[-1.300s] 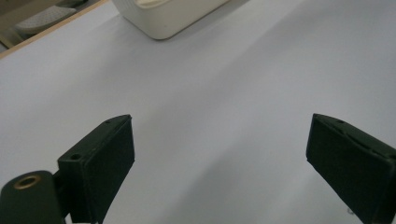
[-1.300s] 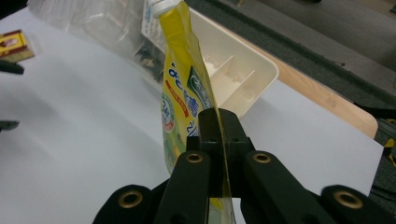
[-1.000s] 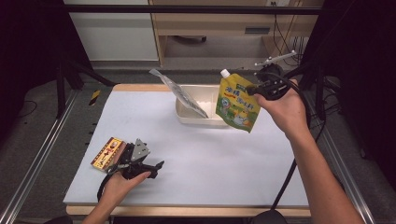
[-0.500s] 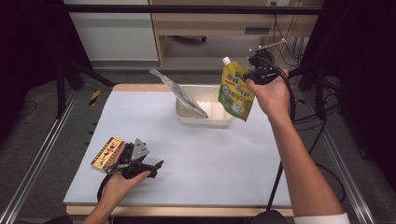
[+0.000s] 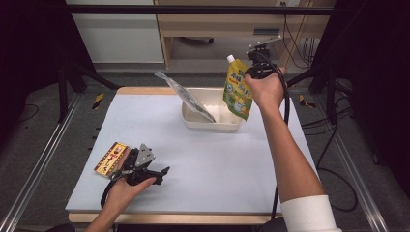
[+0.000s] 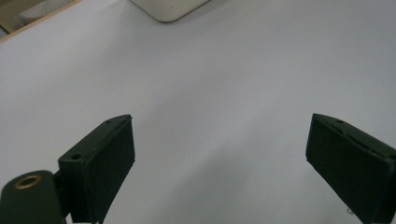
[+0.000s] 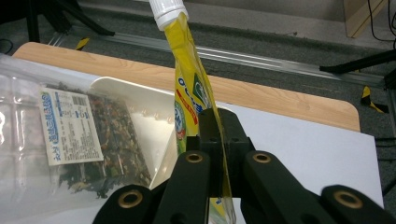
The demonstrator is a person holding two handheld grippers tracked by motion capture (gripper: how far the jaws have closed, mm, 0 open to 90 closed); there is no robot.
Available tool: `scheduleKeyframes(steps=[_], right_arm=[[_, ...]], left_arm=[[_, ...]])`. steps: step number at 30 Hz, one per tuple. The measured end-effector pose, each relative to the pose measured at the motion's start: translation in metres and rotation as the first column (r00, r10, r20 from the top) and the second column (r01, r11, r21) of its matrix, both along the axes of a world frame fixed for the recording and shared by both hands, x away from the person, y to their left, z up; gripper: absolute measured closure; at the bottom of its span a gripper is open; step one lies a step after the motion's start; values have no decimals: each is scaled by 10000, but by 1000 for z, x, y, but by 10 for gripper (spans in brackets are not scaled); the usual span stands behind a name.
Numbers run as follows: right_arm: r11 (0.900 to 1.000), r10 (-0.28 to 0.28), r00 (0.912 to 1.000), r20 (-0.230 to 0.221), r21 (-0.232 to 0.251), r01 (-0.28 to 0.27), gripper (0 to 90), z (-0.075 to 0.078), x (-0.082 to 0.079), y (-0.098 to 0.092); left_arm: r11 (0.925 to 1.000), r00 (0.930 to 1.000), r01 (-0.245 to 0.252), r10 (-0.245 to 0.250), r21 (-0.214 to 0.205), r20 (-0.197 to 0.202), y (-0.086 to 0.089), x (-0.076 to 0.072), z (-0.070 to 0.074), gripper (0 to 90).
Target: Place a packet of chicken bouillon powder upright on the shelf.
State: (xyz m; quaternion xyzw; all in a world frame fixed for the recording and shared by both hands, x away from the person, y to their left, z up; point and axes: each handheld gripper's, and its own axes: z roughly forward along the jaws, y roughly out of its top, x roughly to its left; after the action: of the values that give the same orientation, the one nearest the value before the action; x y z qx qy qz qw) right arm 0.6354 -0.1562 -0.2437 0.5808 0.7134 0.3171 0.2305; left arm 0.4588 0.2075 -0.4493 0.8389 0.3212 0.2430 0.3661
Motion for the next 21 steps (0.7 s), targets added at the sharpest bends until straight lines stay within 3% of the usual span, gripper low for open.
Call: scheduleKeyframes(steps=[10, 21], right_arm=[[9987, -421, 9989, -185, 275, 426, 899, -6, 15, 11], [9986, -496, 9979, -406, -194, 488, 900, -6, 28, 24]], left_arm=[[9999, 9999, 110, -110, -9, -59, -2, -1, -1, 78], [9998, 9998, 200, -200, -18, -63, -3, -1, -1, 78]])
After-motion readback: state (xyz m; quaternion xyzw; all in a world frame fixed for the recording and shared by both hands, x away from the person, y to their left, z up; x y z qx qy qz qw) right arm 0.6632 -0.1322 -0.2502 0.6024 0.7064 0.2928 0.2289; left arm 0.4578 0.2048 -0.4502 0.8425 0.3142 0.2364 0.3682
